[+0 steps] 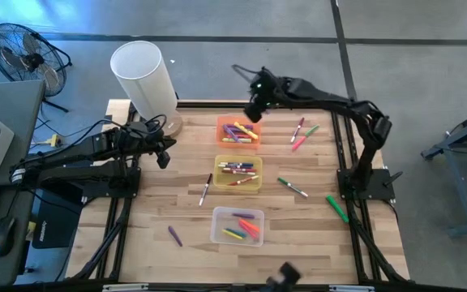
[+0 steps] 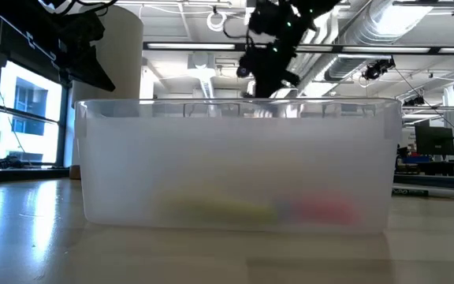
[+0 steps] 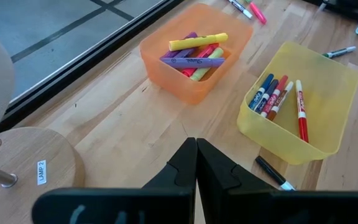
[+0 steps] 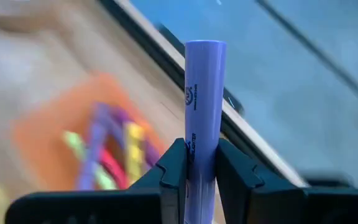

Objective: Pick & Place Markers
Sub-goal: Put the light purple highlighter pen into the orange bin, then put the purple pen into the white bin

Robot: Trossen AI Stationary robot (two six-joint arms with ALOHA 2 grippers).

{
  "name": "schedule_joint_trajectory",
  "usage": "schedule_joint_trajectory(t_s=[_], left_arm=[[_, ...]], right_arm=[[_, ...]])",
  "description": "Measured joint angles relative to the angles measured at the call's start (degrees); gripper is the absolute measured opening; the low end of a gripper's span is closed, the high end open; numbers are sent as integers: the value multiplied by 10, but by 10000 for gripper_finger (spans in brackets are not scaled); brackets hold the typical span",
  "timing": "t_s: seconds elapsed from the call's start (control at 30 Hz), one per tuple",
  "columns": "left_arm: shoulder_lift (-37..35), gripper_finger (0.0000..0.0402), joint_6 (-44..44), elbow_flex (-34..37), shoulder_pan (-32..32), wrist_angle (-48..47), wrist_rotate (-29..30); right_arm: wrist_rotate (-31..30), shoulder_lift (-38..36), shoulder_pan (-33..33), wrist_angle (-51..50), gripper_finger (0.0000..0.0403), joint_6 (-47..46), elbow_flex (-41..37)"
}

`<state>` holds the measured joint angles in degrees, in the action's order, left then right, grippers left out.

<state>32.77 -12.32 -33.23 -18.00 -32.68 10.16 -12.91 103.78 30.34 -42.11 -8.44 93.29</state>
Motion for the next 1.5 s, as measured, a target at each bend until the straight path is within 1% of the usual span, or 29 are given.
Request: schedule_joint_trajectory(t_s=[0.1, 0.23, 0.33, 0.43, 0.5, 0.6, 0.7, 0.8, 0.87, 0.97, 1.03, 1.1, 1.17, 1.2, 1.23, 1.37, 1.5], left_arm=[[3, 1, 0, 0, 0, 1, 5], [5, 6, -19, 0, 0, 1, 9], [13, 31, -32, 0, 0, 1, 9], [20, 70, -43, 0, 0, 0, 9], [25, 95, -55, 0, 0, 1, 16], [33, 119, -60, 0, 0, -1, 21], [37, 126, -60, 0, 0, 0, 9], [37, 126, -60, -3, 1, -2, 5], [47, 126, -60, -10, 11, -4, -3], [74, 126, -60, -28, 44, -4, -2], [94, 126, -49, -43, 75, -5, -1], [118, 127, -28, -58, 111, -3, 6], [145, 127, -11, -67, 153, -4, 18], [161, 127, 2, -71, 173, -6, 24], [176, 127, 15, -75, 194, -7, 25], [238, 127, 39, -98, 283, -29, 21], [306, 127, 26, -123, 382, -41, 20]], right_arm=[[15, 22, -40, 34, 51, 49, 10], [19, 57, -72, 41, 51, 87, 11], [45, 87, -74, 49, 51, 109, 13], [67, 117, -71, 69, 51, 116, 10], [74, 122, -73, 77, 69, 115, 11], [73, 127, -79, 61, 117, 113, 13], [69, 127, -84, 42, 154, 102, 11], [36, 109, -87, 7, 167, 62, 12], [19, 88, -87, -31, 159, 40, 10], [28, 34, -86, -68, 125, 32, -21], [33, -20, -89, -57, 91, 12, -73], [39, -83, -98, -42, 56, -27, -140], [43, -151, -120, -36, 20, -71, -206], [41, -185, -136, -35, 10, -91, -235], [35, -217, -156, -34, 6, -111, -261], [-24, -327, -250, -34, 15, -219, -347], [-59, -391, -340, -34, 3, -316, -397]])
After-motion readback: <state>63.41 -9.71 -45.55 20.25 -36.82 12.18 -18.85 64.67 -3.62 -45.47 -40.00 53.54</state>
